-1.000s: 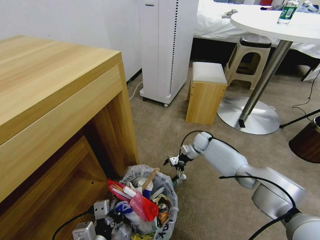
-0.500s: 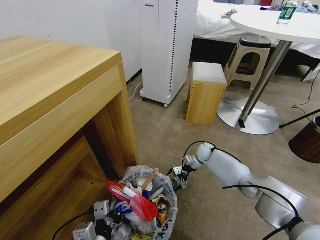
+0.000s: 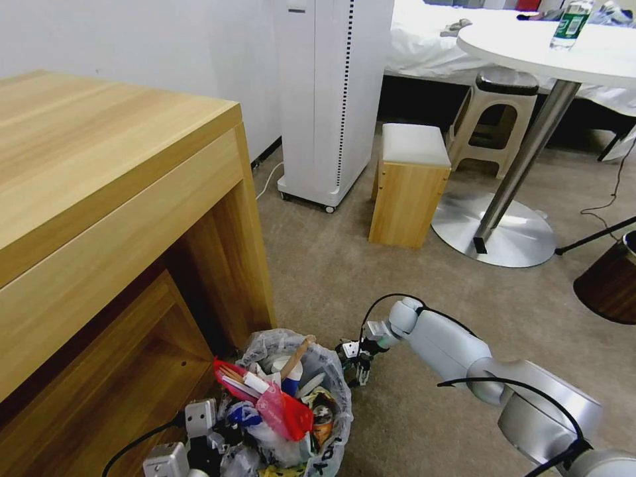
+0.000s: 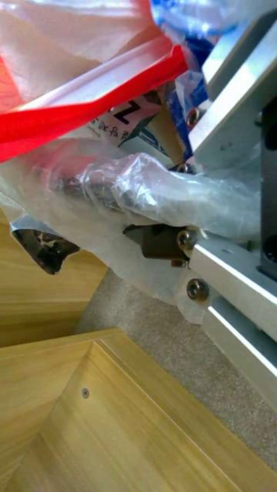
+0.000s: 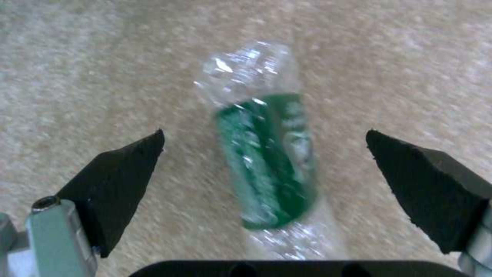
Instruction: Pick up the trash bin and place the garbage on the floor into it.
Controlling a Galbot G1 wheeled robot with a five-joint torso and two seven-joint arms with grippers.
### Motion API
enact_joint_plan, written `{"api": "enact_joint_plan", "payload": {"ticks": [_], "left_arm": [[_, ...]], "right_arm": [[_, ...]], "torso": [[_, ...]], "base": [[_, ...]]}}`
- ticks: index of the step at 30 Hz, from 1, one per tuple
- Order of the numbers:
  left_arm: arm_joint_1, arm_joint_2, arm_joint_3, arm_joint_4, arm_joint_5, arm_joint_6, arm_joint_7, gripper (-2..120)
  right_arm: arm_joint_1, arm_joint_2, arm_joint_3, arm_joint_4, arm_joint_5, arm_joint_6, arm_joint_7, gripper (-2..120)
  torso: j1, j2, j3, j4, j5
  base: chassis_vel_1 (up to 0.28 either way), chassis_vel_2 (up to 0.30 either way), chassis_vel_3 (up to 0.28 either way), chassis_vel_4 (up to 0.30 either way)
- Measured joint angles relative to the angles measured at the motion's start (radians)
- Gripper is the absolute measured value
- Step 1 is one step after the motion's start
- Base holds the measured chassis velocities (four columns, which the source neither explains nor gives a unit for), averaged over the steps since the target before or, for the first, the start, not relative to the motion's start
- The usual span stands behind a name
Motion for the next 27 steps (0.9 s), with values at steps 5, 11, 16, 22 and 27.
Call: {"api": "enact_joint_plan", "payload": {"ticks": [5, 11, 16, 22, 27], "left_arm": [[0.0, 0.001, 0.004, 0.0, 0.0, -0.001, 0.0, 0], [0.0, 0.009, 0.004, 0.0, 0.0, -0.006, 0.0, 0], [0.003, 0.013, 0.004, -0.003, -0.001, -0.008, 0.001, 0], [0.0, 0.02, 0.002, -0.003, -0.005, -0.008, 0.002, 0], [-0.003, 0.025, 0.003, -0.003, -0.011, -0.01, 0.001, 0]], "right_arm": [[0.008, 0.01, 0.011, -0.032, 0.005, 0.007, 0.022, 100], [0.012, 0.025, 0.021, -0.08, 0.007, 0.013, 0.042, 100], [-0.002, 0.03, 0.022, -0.095, 0.007, 0.013, 0.059, 100], [-0.017, 0.036, 0.025, -0.106, 0.014, 0.013, 0.068, 100], [-0.018, 0.039, 0.031, -0.118, 0.018, 0.011, 0.078, 100]], "torso": [[0.0, 0.0, 0.0, 0.0, 0.0], [0.0, 0.0, 0.0, 0.0, 0.0001], [0.0, 0.0, 0.0, 0.0, 0.0002], [0.0, 0.0, 0.0, 0.0, 0.0003], [0.0, 0.0, 0.0, 0.0, 0.0002]], "base": [[0.0, 0.0, 0.0, 0.0], [0.0, 0.0, 0.0, 0.0], [0.0, 0.0, 0.0, 0.0], [0.0, 0.0, 0.0, 0.0], [0.0, 0.0, 0.0, 0.0]]}}
